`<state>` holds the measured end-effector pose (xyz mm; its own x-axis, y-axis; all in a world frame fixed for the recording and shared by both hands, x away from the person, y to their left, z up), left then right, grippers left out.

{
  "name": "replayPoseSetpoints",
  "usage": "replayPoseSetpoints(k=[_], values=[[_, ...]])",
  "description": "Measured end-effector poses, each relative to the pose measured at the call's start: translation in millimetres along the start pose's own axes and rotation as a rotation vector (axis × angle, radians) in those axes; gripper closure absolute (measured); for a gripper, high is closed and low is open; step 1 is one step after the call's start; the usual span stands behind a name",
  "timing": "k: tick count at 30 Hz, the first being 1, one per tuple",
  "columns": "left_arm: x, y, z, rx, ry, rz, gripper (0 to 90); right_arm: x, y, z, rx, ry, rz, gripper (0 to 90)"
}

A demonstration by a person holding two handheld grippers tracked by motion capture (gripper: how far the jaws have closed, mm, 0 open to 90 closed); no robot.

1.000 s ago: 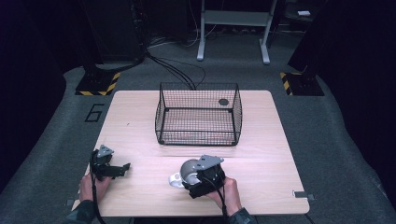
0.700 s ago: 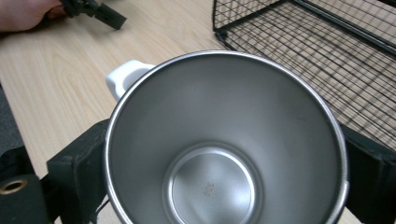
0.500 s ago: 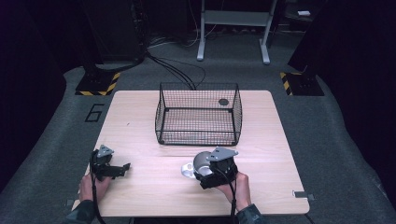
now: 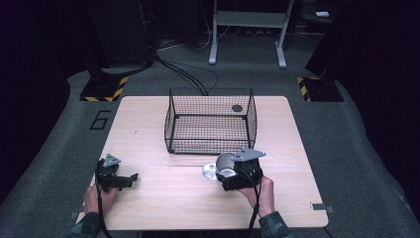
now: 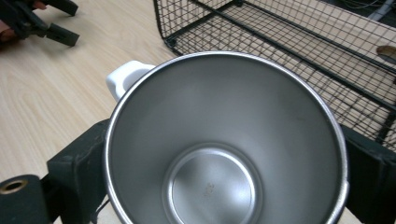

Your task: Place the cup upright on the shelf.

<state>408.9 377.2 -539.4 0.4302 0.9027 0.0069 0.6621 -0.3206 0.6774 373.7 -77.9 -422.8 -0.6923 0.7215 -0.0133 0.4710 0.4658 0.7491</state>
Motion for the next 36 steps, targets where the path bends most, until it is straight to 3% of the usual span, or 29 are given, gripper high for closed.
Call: replayPoseSetpoints(k=[15, 36], values=[[0.4, 1.1, 1.1, 0.003, -0.004, -0.005, 0.1, -27.7, 13.2, -12.5, -0.011, -0.035, 0.055, 6.0], [0.7, 1.4, 1.4, 0.002, -0.005, -0.004, 0.1, -46.4, 38.3, -24.4, -0.025, -0.033, 0.085, 6.0]])
Point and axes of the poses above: each handheld gripper's, and its own axes: z roughly forward along the jaws, y roughly out of its top, x roughly to its left, the point moved 1 cm from there along z, roughly forward along the jaws, and after that the axes turned 4 degrees about x, right-handed, at the moved point
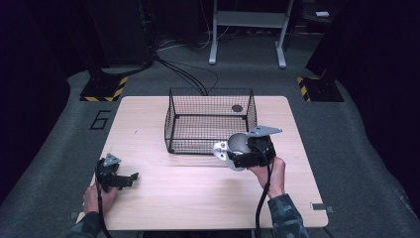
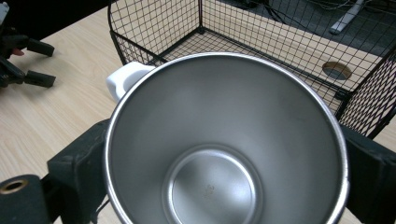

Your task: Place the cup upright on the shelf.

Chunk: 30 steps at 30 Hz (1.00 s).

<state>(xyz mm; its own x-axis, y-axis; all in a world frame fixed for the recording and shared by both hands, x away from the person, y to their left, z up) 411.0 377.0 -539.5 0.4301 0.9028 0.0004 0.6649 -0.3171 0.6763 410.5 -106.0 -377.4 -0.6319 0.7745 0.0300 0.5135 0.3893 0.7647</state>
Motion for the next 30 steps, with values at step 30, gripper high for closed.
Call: replayPoseSetpoints(k=[30], values=[[0.1, 0.1, 0.1, 0.0, -0.001, 0.0, 0.1, -14.6, 42.9, 3.7, 0.003, 0.019, -0.007, 6.0]])
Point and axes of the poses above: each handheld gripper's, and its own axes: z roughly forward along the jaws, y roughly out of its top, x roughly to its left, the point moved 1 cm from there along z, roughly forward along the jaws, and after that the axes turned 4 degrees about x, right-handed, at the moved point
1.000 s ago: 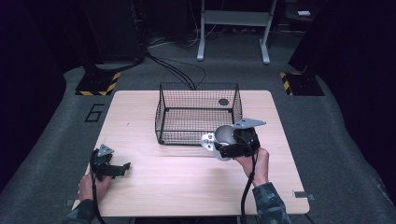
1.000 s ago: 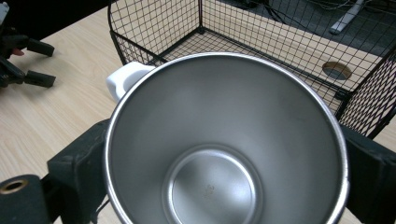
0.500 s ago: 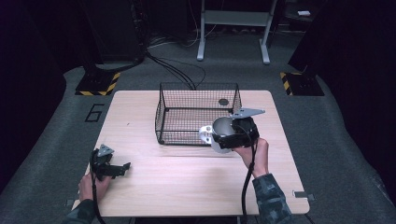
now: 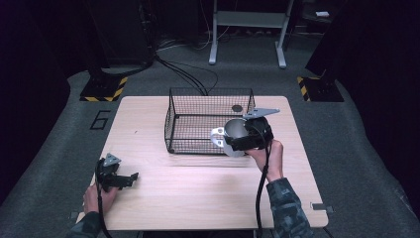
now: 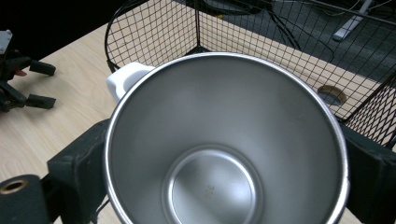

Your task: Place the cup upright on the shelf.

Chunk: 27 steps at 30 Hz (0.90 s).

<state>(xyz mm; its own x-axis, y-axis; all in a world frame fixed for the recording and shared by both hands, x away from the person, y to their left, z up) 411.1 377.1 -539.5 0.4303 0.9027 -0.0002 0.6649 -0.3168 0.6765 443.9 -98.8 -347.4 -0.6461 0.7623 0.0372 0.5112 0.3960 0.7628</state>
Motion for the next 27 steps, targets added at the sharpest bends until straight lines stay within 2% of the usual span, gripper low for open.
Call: replayPoseSetpoints(k=[20, 27], values=[[0.2, 0.2, 0.1, 0.001, 0.001, 0.001, 0.2, -21.5, 27.0, 17.7, 0.016, -0.024, 0.029, 6.0], [-0.1, 0.2, 0.3, -0.003, 0.001, -0.004, 0.2, -25.0, 38.0, 24.2, 0.02, -0.031, 0.016, 6.1]])
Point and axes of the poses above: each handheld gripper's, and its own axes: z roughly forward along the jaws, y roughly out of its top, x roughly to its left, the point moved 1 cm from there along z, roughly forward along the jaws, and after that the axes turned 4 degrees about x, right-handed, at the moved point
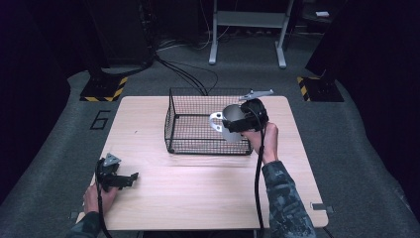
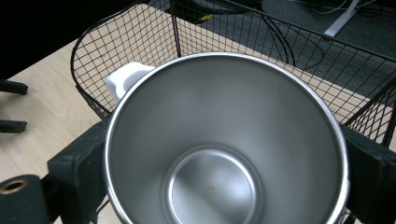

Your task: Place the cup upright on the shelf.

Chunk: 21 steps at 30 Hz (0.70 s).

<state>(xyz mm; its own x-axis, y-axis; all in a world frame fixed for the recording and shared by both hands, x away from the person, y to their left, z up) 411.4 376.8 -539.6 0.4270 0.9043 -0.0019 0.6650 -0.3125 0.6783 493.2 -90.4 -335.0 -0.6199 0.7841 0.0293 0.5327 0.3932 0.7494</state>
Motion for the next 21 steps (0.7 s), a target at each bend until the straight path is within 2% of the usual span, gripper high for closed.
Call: replayPoseSetpoints(k=[5, 7, 8, 9, 10, 11, 13, 14, 15, 20, 21], values=[[0.0, 0.0, 0.0, 0.0, 0.0, 0.0, 0.1, -3.0, 4.7, 5.6, 0.007, -0.001, 0.001, 6.0], [0.0, 0.0, 0.0, 0.0, 0.0, 0.001, 0.1, -4.1, 6.7, 8.1, 0.009, -0.005, 0.016, 6.0], [0.0, 0.0, 0.0, 0.0, 0.0, 0.0, 0.1, -6.1, 7.4, 9.9, 0.006, -0.004, 0.007, 6.0], [0.0, 0.0, 0.0, 0.0, 0.0, 0.0, 0.1, -6.0, 8.3, 11.1, 0.014, -0.006, 0.025, 6.0], [0.0, 0.0, 0.0, 0.0, 0.0, 0.0, 0.1, -8.2, 9.4, 13.2, 0.012, -0.007, 0.008, 6.0], [0.0, 0.0, 0.0, 0.0, 0.0, 0.0, 0.1, -7.8, 10.4, 14.2, 0.021, -0.012, 0.024, 6.0], [0.0, 0.0, 0.0, 0.0, 0.0, 0.0, 0.1, -11.0, 13.0, 18.5, 0.021, -0.015, 0.009, 6.0], [0.0, 0.0, 0.0, 0.0, 0.0, 0.0, 0.1, -10.4, 13.5, 19.2, 0.029, -0.015, 0.028, 6.0], [0.0, 0.0, 0.0, 0.0, 0.0, 0.0, 0.1, -12.0, 14.2, 21.0, 0.027, -0.016, 0.017, 6.0], [0.0, 0.0, 0.0, 0.0, 0.0, 0.0, 0.1, -14.3, 18.3, 28.7, 0.04, -0.018, 0.033, 6.1], [0.0, 0.0, 0.0, 0.0, 0.0, 0.0, 0.1, -15.6, 19.3, 31.3, 0.032, -0.02, 0.022, 6.0]])
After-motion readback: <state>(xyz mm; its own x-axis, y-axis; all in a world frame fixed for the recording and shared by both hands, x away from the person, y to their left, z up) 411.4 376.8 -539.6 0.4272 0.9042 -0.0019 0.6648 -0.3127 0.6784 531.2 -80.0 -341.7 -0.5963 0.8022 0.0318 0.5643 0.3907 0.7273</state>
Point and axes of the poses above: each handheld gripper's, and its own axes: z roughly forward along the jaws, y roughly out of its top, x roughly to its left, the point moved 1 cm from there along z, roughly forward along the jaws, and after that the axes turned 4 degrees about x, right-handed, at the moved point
